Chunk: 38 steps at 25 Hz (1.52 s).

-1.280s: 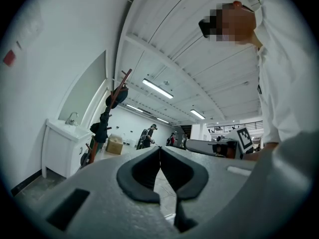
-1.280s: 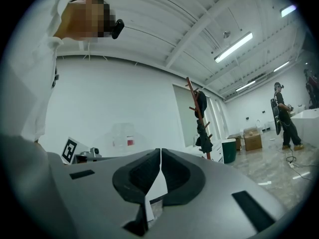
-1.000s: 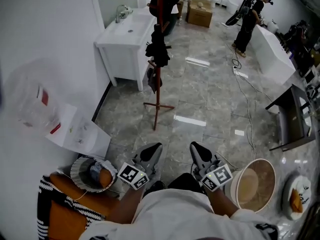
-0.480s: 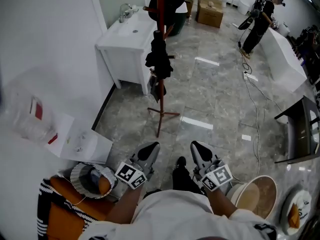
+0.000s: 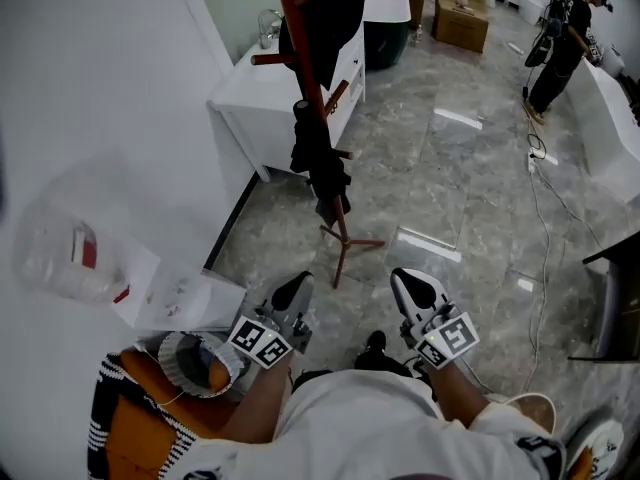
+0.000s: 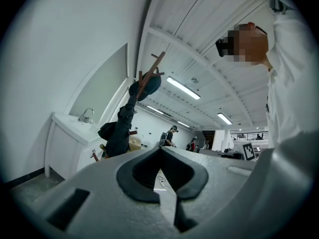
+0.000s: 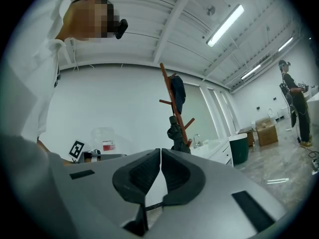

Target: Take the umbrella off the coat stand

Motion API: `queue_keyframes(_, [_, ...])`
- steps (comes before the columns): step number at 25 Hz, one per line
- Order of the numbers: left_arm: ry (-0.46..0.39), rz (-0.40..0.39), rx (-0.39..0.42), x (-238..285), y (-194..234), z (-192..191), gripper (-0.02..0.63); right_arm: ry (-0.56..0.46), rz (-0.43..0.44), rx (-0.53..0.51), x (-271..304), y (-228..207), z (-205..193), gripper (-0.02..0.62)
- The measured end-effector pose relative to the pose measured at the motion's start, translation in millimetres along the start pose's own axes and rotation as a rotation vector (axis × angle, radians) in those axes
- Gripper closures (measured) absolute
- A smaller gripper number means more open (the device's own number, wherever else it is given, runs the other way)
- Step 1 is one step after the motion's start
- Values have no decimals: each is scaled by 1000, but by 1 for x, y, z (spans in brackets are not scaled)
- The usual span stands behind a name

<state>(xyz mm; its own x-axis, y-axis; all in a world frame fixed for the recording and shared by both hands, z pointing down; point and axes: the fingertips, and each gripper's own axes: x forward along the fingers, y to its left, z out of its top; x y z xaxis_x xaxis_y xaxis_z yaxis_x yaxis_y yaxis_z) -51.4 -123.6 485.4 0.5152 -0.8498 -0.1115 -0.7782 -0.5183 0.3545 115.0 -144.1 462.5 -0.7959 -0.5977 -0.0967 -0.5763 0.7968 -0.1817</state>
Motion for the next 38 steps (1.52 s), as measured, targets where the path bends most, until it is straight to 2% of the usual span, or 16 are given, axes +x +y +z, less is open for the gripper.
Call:
queue_keyframes(5, [20,49,49,39,23,23,589,-13,64,11,38,-40,11,580])
queue_keyframes(14, [-22,29,187,96,59,102,589,29,118,28,110,-65,5,580])
queue_keyframes(21, [11,-78,246,150,85,143,588,18,31,-31,163,-99,31,580])
queue_keyframes(24, [46,-97,250,162,96,158,584,17,4,-54,182,-107,42,580])
queue_keyframes(27, [69,-104,252,171,105,168,506,7,-16,-89,194,-113,52,580])
queue_keyframes(32, [85,-116,267,190,112,178,453,-8,-30,-86,210,-128,60,580])
queue_keyframes(38, [118,-29,248,217,117,174,348,12,47,-58,215,-155,60,580])
